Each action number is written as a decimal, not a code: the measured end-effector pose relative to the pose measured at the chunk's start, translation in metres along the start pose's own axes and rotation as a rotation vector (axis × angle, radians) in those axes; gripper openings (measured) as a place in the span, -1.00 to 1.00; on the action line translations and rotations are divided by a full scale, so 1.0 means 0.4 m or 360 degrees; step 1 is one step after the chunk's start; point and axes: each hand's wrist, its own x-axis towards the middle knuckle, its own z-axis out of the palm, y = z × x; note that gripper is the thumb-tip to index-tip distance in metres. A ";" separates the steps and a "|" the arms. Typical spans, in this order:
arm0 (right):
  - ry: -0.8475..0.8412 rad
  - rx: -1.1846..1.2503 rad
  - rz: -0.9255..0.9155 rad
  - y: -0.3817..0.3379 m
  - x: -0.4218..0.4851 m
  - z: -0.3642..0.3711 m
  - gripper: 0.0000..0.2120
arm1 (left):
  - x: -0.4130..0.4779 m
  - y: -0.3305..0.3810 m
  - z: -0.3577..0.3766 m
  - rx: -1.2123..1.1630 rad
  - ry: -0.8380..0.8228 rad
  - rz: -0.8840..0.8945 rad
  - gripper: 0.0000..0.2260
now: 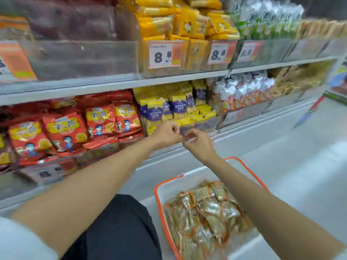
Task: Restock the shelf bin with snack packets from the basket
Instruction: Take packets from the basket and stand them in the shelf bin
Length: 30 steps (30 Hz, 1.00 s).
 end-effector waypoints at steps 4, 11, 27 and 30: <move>-0.0205 -0.0121 0.0310 0.181 -0.054 0.043 -0.83 | -0.005 -0.075 0.163 -0.0037 -0.0149 -0.0136 -0.65; -0.0729 -0.0488 0.0956 0.518 -0.195 0.141 -0.84 | -0.061 -0.243 0.358 -0.0336 -0.0538 -0.0684 -0.77; -0.1265 -0.1007 0.1188 0.731 -0.507 0.258 -0.35 | -0.086 -0.299 0.439 -0.0534 -0.0500 -0.1004 -0.85; -0.1177 -0.0811 0.1204 0.698 -0.461 0.218 -0.94 | -0.095 -0.289 0.436 -0.0539 -0.0508 -0.0962 -0.88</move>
